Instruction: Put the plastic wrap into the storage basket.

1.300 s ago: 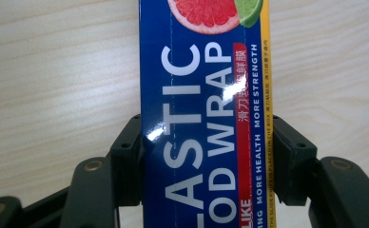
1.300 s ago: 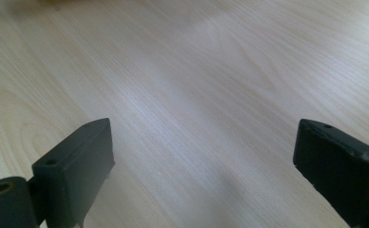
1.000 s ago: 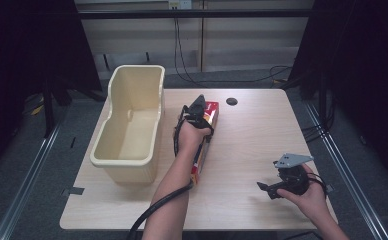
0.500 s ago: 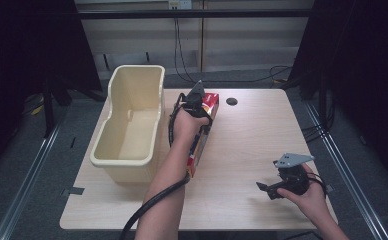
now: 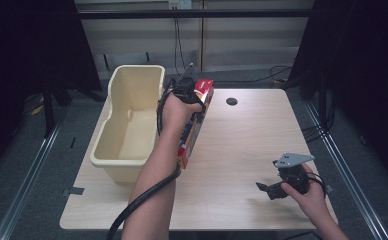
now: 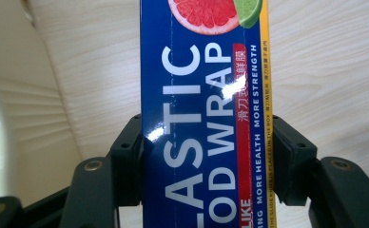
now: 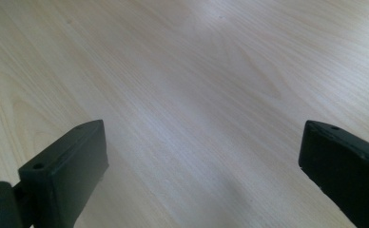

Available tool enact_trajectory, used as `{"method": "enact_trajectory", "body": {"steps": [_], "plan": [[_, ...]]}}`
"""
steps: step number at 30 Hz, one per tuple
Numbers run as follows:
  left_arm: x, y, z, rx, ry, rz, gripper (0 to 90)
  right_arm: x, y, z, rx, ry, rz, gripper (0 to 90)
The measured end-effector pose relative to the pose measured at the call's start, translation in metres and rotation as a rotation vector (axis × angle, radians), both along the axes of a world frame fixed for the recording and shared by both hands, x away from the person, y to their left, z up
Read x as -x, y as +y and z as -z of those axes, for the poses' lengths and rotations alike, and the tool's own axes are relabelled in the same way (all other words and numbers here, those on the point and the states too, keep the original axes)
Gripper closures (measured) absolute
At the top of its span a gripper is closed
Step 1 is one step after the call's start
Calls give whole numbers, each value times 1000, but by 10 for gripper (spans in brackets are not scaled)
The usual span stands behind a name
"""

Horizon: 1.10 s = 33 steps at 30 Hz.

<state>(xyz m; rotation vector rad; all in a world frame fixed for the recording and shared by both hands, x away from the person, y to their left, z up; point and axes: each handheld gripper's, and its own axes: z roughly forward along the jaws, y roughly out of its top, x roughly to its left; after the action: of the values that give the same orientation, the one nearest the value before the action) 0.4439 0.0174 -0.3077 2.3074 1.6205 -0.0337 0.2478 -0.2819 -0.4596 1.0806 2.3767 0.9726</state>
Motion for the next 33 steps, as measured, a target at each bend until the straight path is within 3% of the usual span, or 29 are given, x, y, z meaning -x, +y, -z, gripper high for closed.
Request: {"method": "enact_trajectory", "body": {"steps": [6, 7, 16, 20, 23, 33], "plan": [[1, 8, -17, -6, 0, -10, 412, 0, 1, 2, 2, 6, -7, 22], [0, 10, -20, -25, 2, 13, 413, 0, 1, 1, 6, 1, -5, 22], [2, 26, -46, -29, -11, -19, 412, 0, -1, 2, -4, 9, -4, 22], [3, 35, -53, -9, 0, -27, 413, 0, 0, 2, -1, 12, -4, 22], [2, 42, -60, -23, -3, -28, 413, 1, 1, 2, -1, 11, -5, 22], [4, 67, -76, -14, -5, -66, 413, 1, 2, 3, 1, 20, 1, 22]]}}
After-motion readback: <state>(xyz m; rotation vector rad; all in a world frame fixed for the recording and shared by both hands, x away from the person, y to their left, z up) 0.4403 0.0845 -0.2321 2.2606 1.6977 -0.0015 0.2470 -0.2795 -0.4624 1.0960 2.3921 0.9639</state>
